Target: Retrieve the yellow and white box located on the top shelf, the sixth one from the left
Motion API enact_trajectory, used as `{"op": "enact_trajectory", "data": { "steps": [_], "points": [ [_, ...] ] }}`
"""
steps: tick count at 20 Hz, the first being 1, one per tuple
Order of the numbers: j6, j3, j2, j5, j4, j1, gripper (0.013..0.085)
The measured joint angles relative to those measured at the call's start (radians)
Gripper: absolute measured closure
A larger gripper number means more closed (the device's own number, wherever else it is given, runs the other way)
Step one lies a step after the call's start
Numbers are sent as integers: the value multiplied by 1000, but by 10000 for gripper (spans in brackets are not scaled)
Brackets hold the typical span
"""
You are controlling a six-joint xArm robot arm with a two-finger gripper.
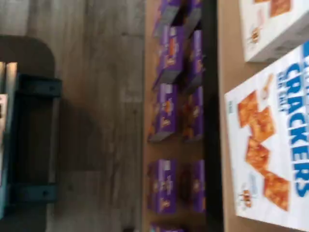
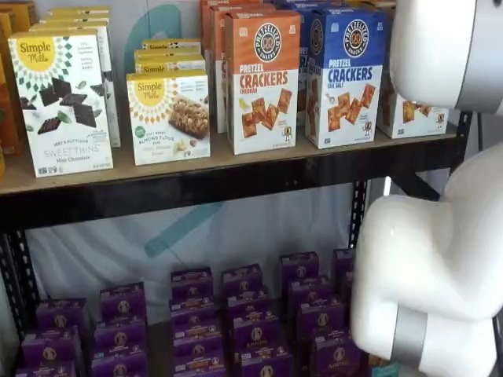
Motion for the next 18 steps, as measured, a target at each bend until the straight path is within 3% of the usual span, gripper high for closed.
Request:
{"op": "enact_trajectory", "data": {
  "steps": [9, 14, 16, 18],
  "points": [
    [-22, 0, -15, -98, 183, -96, 130],
    [-62, 57, -39, -251, 296, -137, 130],
    [-80, 69, -37, -312, 317, -138, 130],
    [-106, 74, -28, -385, 308, -122, 130]
  ]
}}
